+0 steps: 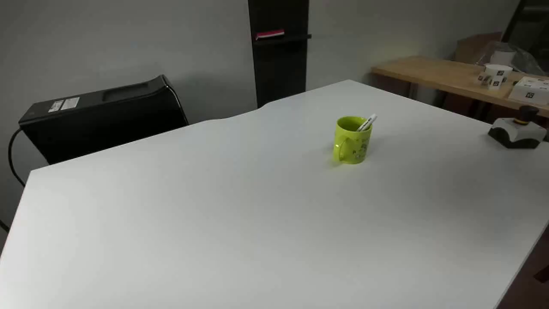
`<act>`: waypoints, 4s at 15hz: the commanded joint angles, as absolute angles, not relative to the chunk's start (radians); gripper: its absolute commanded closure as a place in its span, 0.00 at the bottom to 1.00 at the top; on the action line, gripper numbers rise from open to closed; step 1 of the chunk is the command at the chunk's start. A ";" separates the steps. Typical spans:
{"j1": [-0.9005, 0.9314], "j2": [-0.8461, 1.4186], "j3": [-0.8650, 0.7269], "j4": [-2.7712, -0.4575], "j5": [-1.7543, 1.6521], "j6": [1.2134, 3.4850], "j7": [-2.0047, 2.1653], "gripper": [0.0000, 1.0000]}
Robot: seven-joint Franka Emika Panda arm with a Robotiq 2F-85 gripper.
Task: Pick up the marker from the cup and put it on the table
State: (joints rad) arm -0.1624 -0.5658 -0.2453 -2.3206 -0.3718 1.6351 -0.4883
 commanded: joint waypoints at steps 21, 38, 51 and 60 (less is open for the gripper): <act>-0.121 -0.413 -0.317 -2.273 -0.207 1.956 -0.495 0.00; -0.117 -0.061 -0.175 -2.280 -0.080 2.290 -0.337 0.00; -0.125 -0.063 -0.170 -2.295 -0.061 2.296 -0.372 0.00; -0.123 0.025 -0.158 -2.286 -0.036 2.454 -0.291 0.00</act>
State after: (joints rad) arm -0.1175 0.0015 -0.1734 -2.2986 -0.0543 2.3994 -0.3469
